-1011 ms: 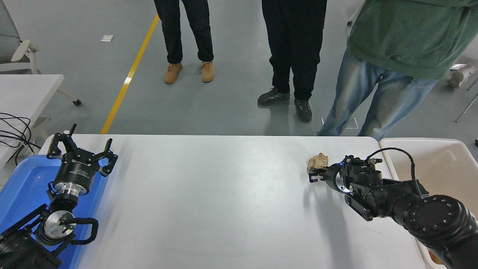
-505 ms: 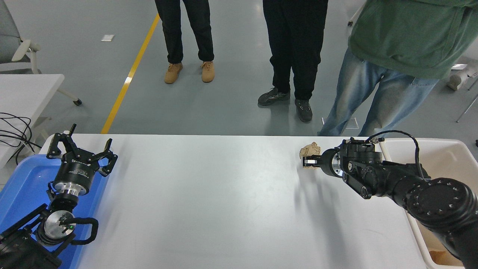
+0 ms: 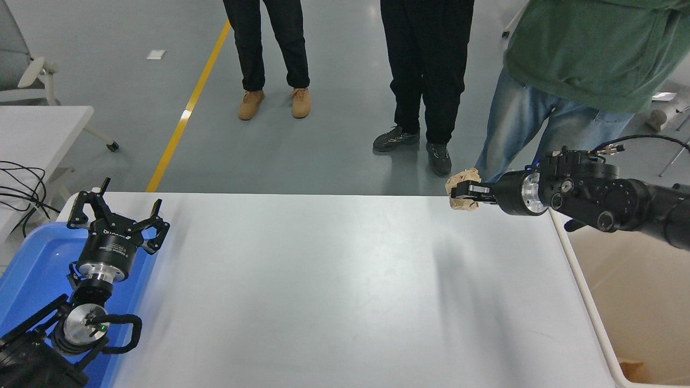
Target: Clean the table surface
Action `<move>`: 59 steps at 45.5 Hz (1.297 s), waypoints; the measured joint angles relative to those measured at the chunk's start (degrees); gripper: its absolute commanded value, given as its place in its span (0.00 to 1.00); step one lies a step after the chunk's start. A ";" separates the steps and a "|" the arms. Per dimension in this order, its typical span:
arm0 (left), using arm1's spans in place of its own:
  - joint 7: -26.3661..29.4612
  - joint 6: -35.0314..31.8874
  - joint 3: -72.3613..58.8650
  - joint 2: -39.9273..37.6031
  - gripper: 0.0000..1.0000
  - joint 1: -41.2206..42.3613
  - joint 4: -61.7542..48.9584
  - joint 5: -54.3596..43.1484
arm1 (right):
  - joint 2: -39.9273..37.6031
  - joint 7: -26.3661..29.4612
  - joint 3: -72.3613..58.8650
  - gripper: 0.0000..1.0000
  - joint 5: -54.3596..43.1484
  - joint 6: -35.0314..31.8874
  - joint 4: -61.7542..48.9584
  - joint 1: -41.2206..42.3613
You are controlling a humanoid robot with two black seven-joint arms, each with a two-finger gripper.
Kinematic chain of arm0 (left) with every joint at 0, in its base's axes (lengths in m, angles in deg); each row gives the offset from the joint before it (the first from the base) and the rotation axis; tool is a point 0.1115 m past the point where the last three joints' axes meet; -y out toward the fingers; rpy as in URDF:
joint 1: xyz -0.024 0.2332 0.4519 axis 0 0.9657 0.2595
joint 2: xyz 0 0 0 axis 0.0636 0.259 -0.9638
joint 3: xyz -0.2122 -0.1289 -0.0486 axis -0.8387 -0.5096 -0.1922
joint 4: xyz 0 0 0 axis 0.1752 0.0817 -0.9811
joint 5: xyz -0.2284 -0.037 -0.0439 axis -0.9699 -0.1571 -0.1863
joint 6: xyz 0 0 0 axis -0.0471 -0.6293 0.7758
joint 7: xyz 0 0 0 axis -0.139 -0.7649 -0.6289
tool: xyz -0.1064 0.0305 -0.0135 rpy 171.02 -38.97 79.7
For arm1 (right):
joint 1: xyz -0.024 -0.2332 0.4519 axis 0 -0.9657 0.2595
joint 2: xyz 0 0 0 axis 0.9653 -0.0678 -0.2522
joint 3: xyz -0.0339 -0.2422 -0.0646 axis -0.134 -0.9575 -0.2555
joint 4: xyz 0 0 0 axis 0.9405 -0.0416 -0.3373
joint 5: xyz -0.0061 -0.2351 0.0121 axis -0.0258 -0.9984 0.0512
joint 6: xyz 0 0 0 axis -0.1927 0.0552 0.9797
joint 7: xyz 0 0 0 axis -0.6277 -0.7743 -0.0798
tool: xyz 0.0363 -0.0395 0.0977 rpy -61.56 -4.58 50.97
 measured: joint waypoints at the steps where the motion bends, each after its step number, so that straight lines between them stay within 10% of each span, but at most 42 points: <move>1: 0.00 0.00 0.00 0.00 0.99 0.01 0.01 -0.01 | -1.07 -0.02 0.46 0.00 -0.01 -0.01 0.65 0.03; 59: 0.00 0.00 0.00 0.00 0.99 -0.01 -0.03 0.01 | -29.18 -2.26 30.25 0.00 1.14 1.50 0.54 -25.21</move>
